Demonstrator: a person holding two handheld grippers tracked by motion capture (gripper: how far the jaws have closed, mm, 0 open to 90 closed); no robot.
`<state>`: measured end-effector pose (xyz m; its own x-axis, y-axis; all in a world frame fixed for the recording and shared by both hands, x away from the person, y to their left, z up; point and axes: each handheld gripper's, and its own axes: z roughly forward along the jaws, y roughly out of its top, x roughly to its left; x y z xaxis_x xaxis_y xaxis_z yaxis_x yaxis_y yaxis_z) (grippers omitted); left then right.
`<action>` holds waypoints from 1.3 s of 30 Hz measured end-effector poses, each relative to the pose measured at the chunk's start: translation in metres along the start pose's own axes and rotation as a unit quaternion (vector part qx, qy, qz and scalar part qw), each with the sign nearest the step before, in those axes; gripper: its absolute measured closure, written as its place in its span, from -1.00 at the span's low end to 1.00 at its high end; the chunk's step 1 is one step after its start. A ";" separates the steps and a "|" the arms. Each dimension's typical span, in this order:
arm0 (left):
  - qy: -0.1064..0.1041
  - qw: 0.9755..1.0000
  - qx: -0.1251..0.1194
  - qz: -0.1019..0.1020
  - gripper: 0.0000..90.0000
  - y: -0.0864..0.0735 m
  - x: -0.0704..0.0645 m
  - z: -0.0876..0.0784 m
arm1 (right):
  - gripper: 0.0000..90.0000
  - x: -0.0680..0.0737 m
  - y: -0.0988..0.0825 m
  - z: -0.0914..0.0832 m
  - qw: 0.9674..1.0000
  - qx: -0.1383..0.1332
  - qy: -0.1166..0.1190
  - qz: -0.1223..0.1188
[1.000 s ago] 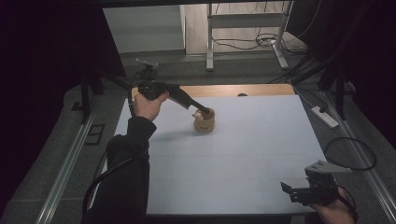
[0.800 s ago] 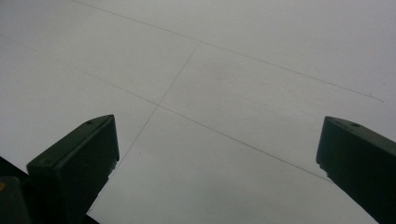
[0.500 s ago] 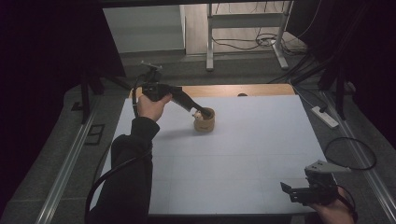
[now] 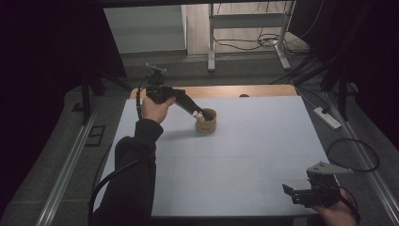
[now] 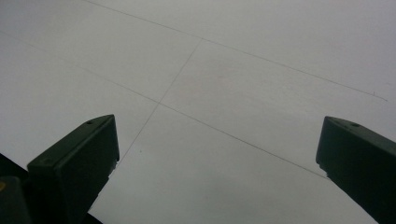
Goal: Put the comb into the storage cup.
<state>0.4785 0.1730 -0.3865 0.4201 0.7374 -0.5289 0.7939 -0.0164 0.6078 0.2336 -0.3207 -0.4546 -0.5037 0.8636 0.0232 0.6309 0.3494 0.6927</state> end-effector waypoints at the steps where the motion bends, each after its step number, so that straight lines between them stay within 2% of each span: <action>1: 0.001 1.000 0.001 0.000 0.86 0.000 0.000 0.001 | -1.00 0.000 0.000 0.000 1.000 0.000 0.000 0.000; 12: 0.000 1.000 0.007 -0.008 0.86 -0.005 0.004 0.010 | -1.00 0.000 0.000 0.000 1.000 0.002 0.001 -0.001; 24: -0.002 1.000 -0.007 -0.024 0.84 -0.007 0.013 0.011 | -1.00 0.000 0.000 0.001 1.000 0.004 0.001 -0.002; 30: 0.002 1.000 -0.010 -0.023 0.82 -0.006 0.013 0.015 | -1.00 0.000 0.000 0.001 1.000 0.004 0.002 -0.002; 39: 0.013 1.000 -0.011 -0.013 0.51 -0.009 0.013 0.023 | -1.00 0.000 0.000 0.001 1.000 0.003 0.004 -0.001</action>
<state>0.4875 0.1672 -0.4124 0.3876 0.7553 -0.5285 0.7938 0.0179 0.6079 0.2341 -0.3207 -0.4550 -0.5089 0.8604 0.0276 0.6343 0.3531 0.6878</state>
